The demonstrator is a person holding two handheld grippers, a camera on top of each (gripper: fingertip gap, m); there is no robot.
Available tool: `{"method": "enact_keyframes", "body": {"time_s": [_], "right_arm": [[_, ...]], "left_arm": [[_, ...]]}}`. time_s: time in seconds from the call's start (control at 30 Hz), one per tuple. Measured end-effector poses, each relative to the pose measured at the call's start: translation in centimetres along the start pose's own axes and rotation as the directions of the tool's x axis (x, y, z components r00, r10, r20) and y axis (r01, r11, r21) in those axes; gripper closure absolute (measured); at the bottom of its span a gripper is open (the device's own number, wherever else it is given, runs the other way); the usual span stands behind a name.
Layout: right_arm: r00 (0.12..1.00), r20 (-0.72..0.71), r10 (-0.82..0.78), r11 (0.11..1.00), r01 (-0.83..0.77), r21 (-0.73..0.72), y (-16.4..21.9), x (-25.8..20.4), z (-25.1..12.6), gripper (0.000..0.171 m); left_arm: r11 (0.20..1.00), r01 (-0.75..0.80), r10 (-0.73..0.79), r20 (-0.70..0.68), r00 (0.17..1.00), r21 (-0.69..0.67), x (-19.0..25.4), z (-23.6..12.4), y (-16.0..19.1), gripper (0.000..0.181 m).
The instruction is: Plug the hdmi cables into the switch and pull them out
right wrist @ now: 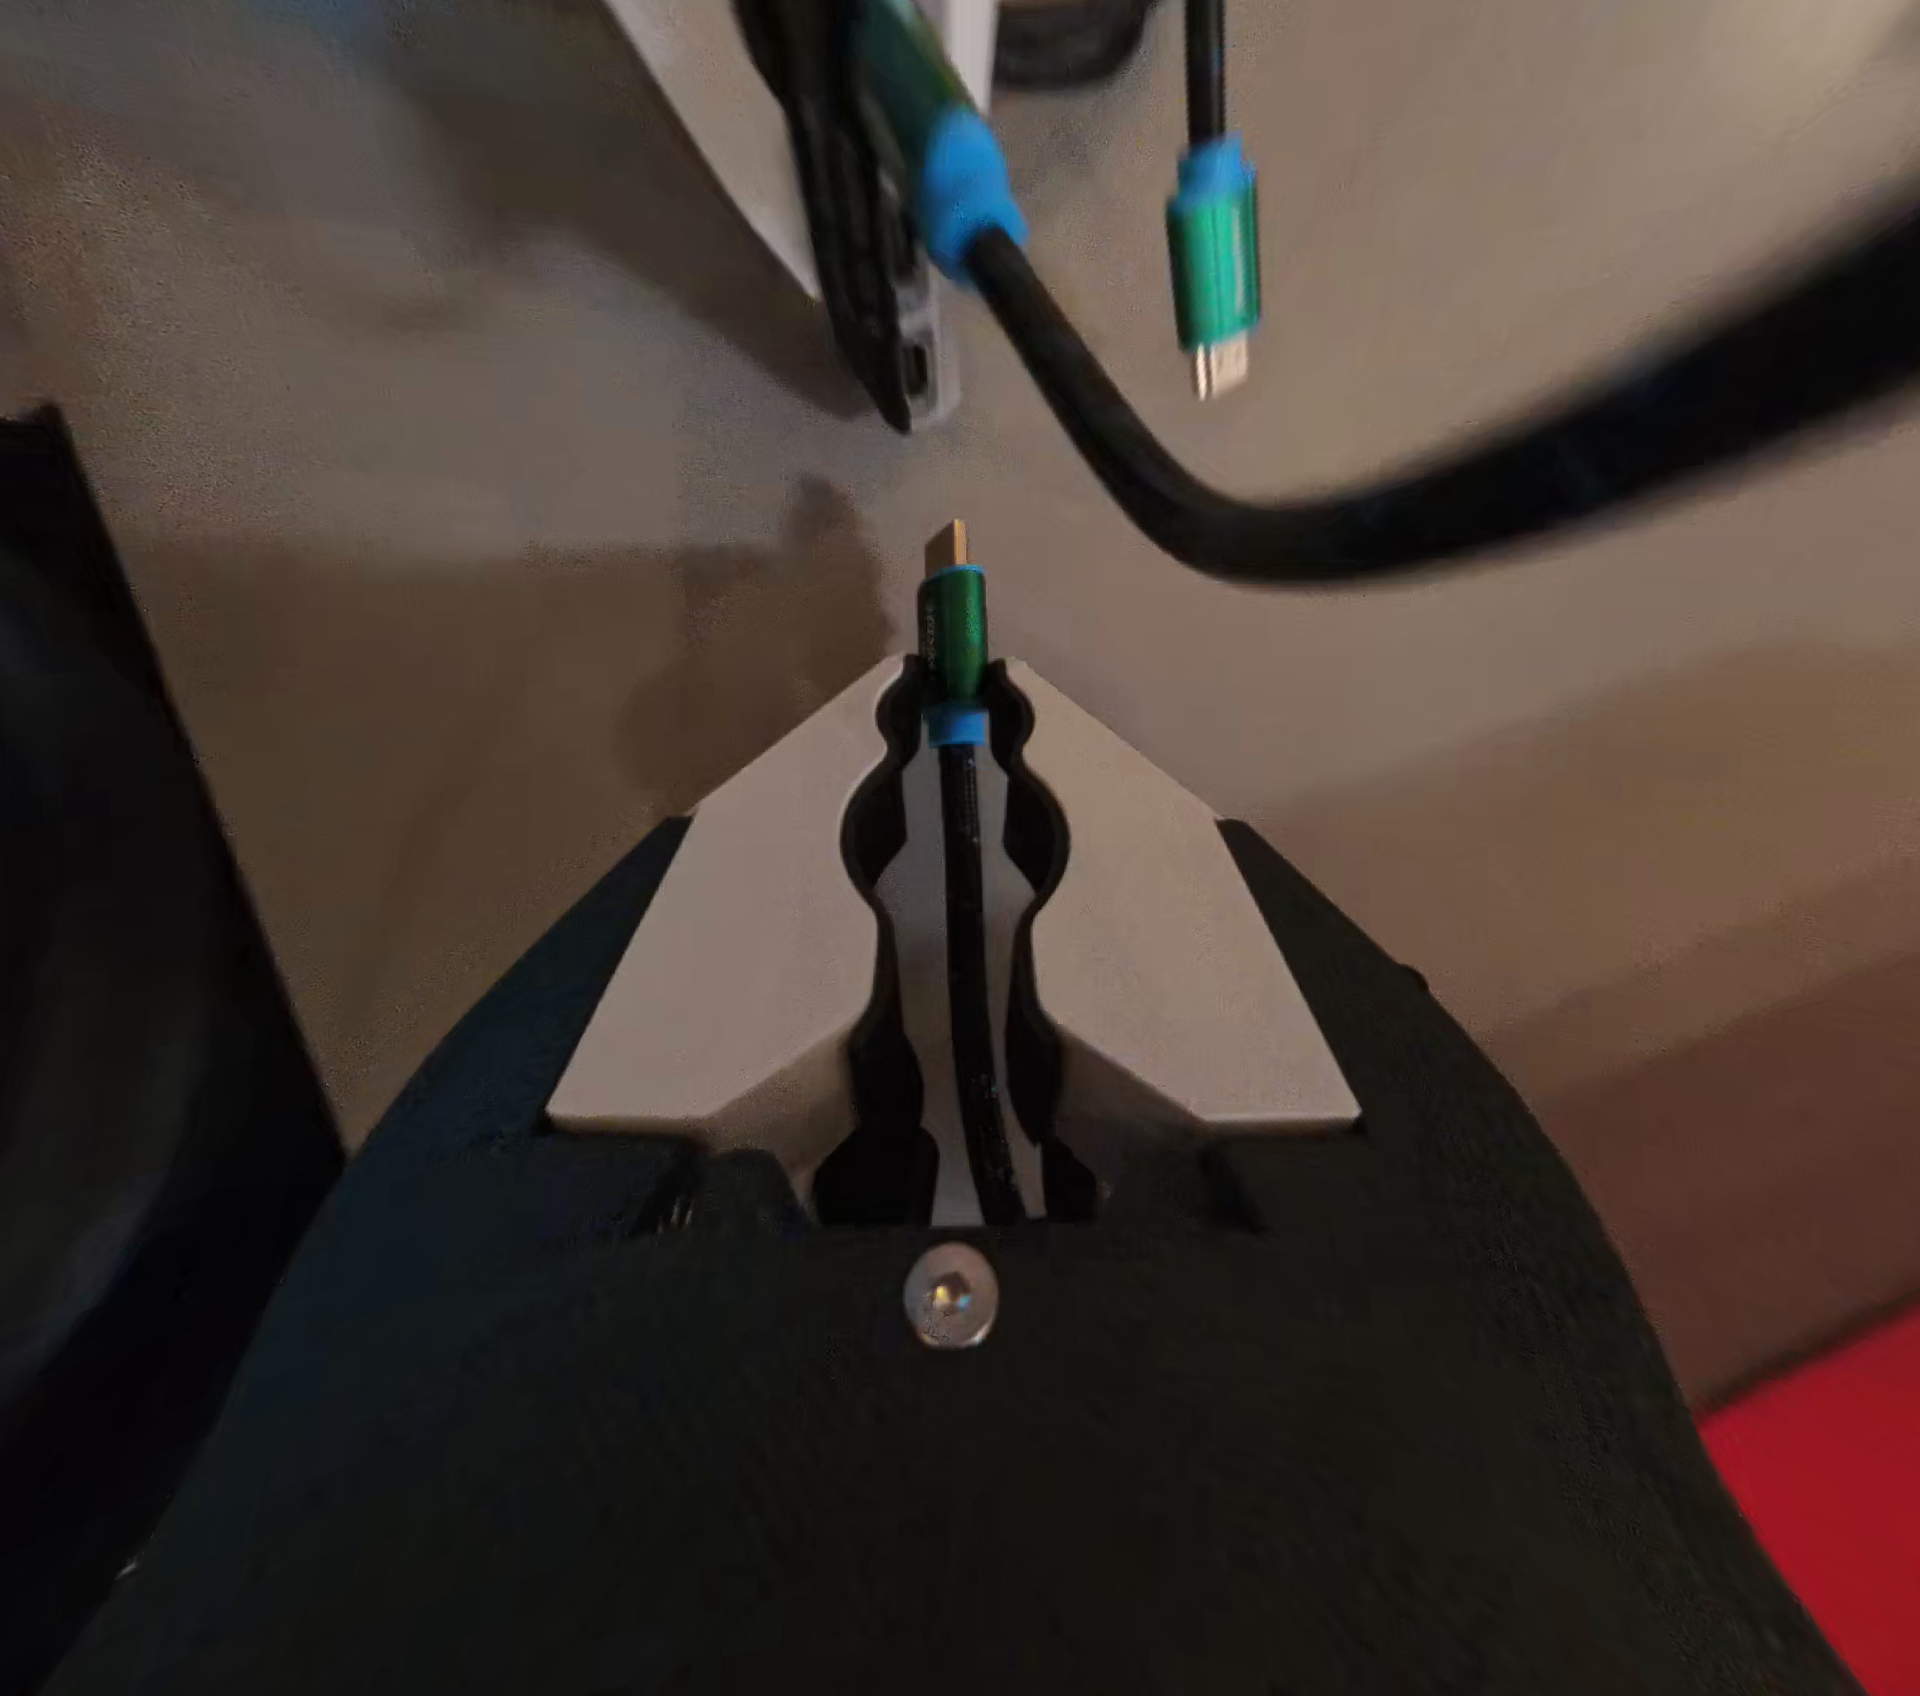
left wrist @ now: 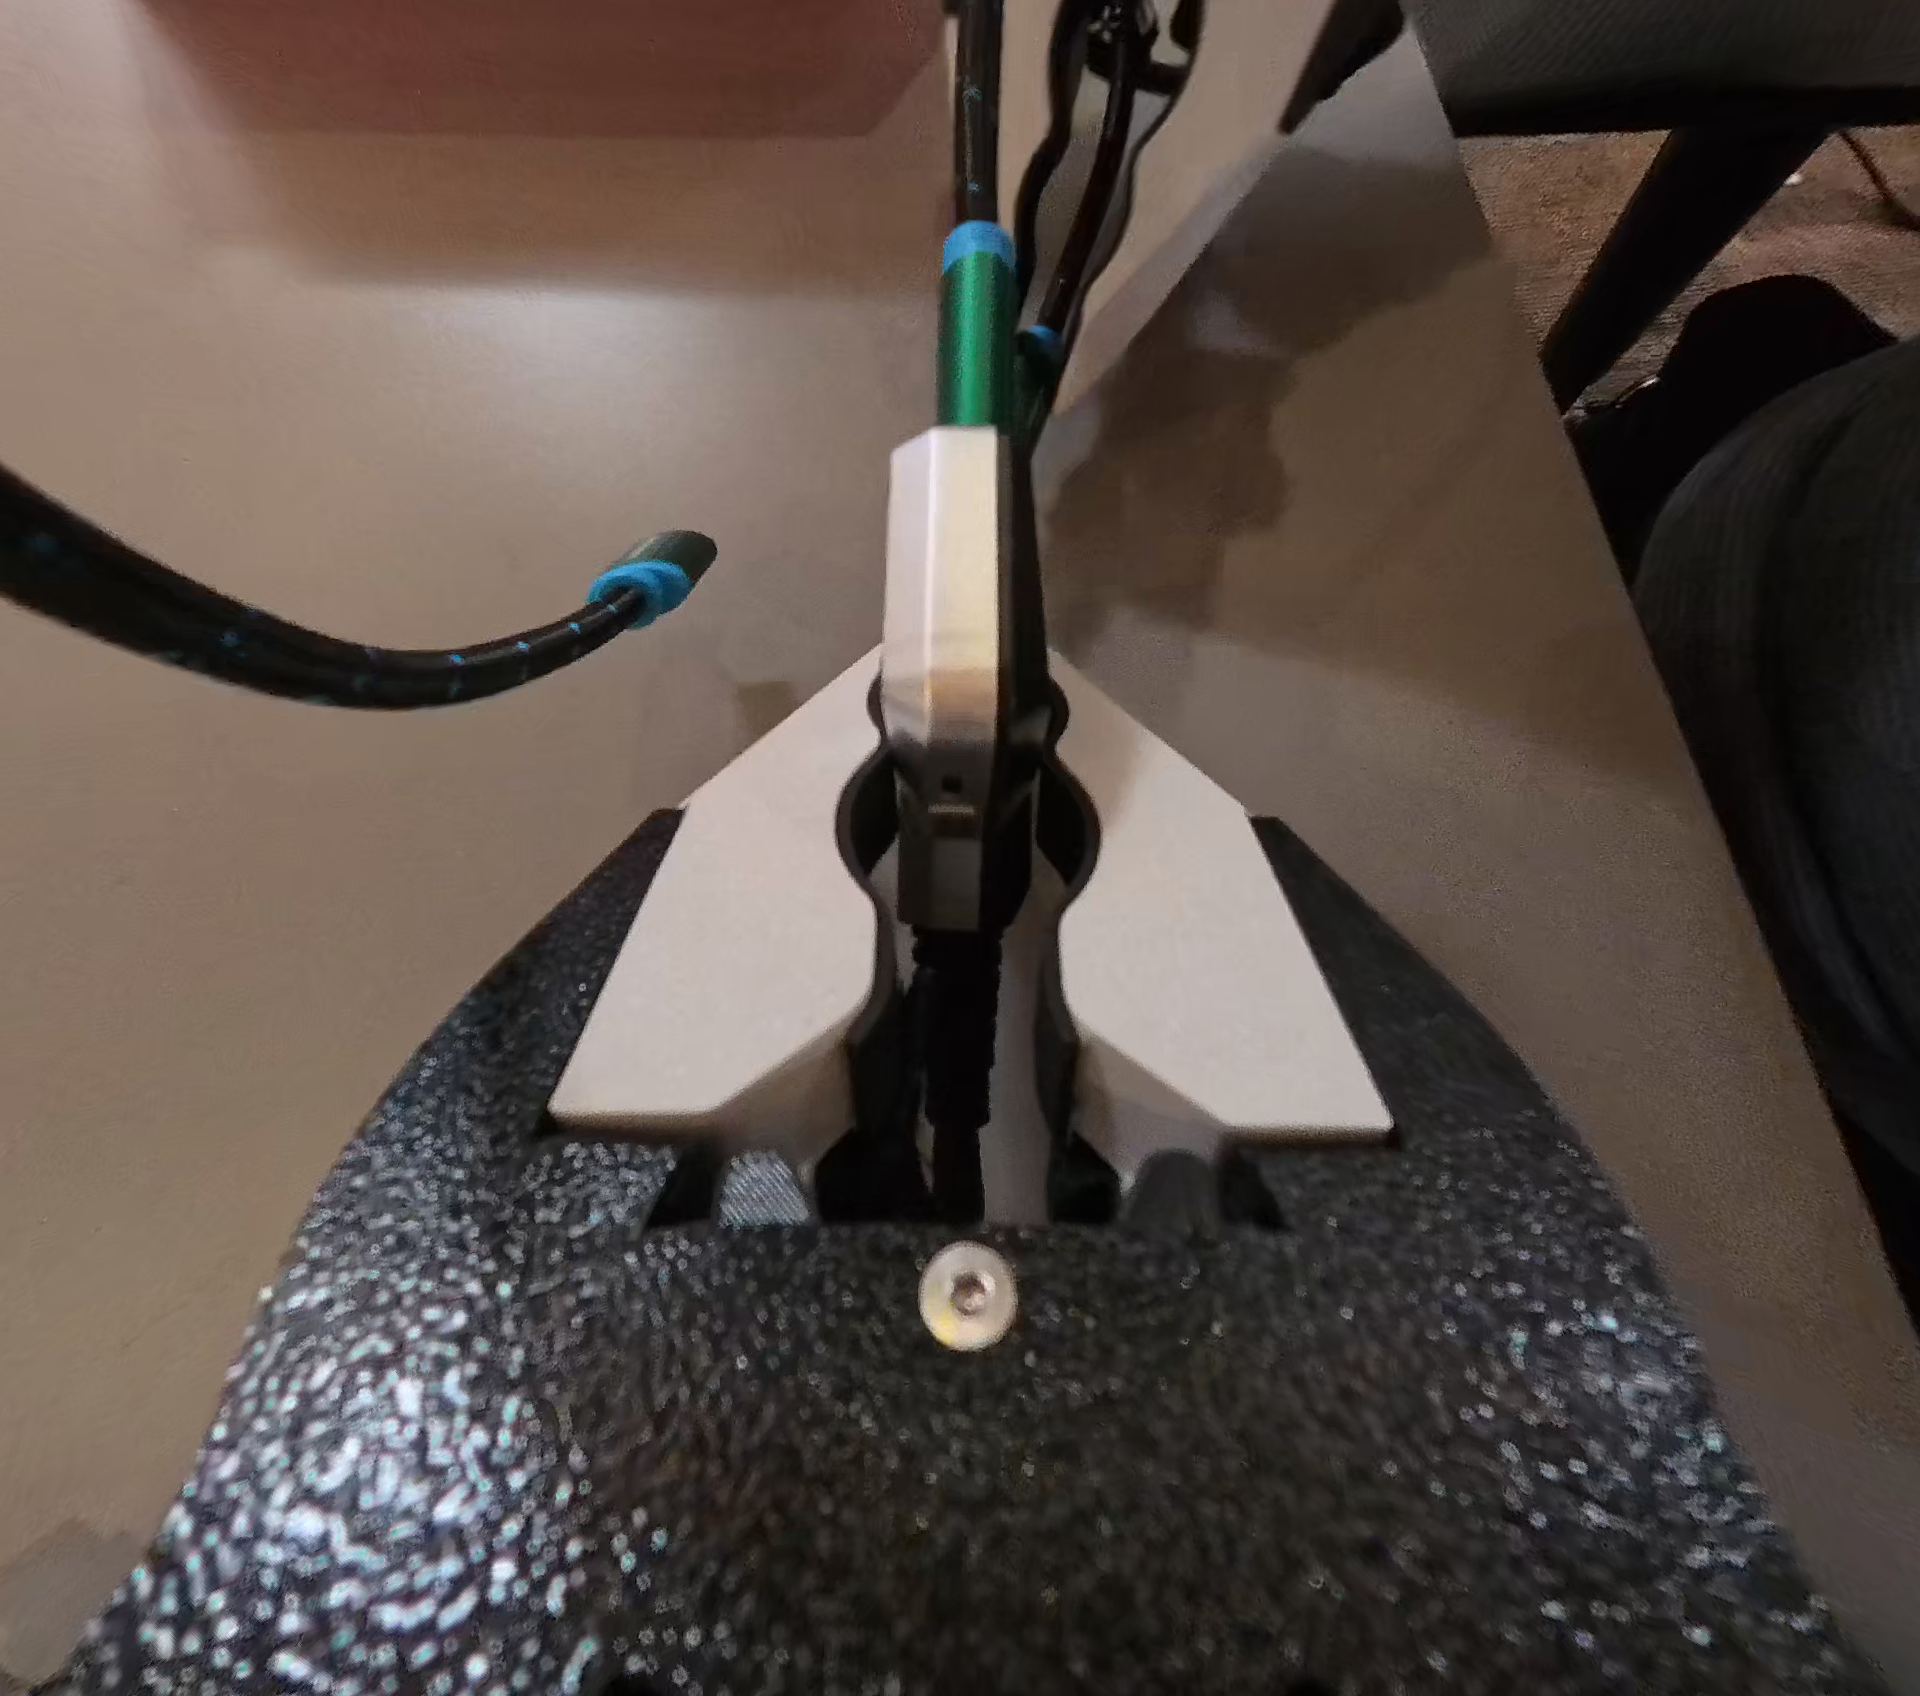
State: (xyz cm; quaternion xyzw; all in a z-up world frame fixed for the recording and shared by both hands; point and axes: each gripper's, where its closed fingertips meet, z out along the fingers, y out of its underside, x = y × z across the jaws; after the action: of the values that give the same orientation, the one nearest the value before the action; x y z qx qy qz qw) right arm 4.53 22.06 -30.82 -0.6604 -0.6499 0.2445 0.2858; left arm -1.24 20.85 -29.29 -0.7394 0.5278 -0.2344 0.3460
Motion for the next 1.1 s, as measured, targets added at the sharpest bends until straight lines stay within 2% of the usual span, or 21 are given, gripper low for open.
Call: {"method": "enact_keyframes", "body": {"time_s": [0.1, 0.2, 0.3, 0.43, 0.57, 0.67, 0.73, 0.97, 1.1], "right_arm": [[0.938, -0.237, -0.252, 0.966, 0.258, -0.008, -2.1, 0.1, -0.9, 0.161], [0.77, -0.415, -0.484, 0.869, 0.48, -0.123, -3.7, 0.0, -1.8, 0.161], [0.617, -0.506, -0.603, 0.779, 0.591, -0.207, -4.9, -0.2, -2.8, 0.161], [0.403, -0.592, -0.698, 0.661, 0.68, -0.316, -6.3, -0.5, -4.5, 0.161], [0.193, -0.648, -0.737, 0.55, 0.728, -0.408, -7.5, -1.0, -5.7, 0.161], [0.124, -0.676, -0.727, 0.512, 0.754, -0.412, -8.2, -1.8, -6.2, 0.161], [0.085, -0.664, -0.742, 0.497, 0.736, -0.461, -8.1, -1.3, -6.3, 0.161], [0.013, -0.614, -0.789, 0.453, 0.687, -0.568, -7.5, -0.1, -5.7, 0.161], [0.028, -0.607, -0.794, 0.458, 0.683, -0.569, -7.3, 0.1, -5.3, 0.161]], "left_arm": [[0.994, -0.1, 0.097, 0.05, 0.994, 0.053, 0.0, -0.1, -0.7, 0.162], [0.953, -0.264, 0.244, 0.142, 0.959, 0.147, 0.5, -0.5, -2.2, 0.163], [0.905, -0.39, 0.341, 0.258, 0.904, 0.171, 0.7, -1.1, -3.0, 0.163], [0.823, -0.561, 0.455, 0.483, 0.748, 0.092, 0.2, -2.5, -3.8, 0.162], [0.739, -0.674, 0.519, 0.634, 0.573, 0.003, 0.8, -3.9, -5.0, 0.162], [0.701, -0.711, 0.537, 0.693, 0.481, -0.05, 1.2, -4.4, -5.6, 0.163], [0.68, -0.731, 0.544, 0.71, 0.448, -0.06, 1.6, -4.5, -6.1, 0.163], [0.684, -0.723, 0.55, 0.718, 0.427, -0.094, 1.6, -4.1, -6.2, 0.163], [0.7, -0.707, 0.544, 0.716, 0.438, -0.1, 1.4, -3.8, -6.1, 0.163]]}}
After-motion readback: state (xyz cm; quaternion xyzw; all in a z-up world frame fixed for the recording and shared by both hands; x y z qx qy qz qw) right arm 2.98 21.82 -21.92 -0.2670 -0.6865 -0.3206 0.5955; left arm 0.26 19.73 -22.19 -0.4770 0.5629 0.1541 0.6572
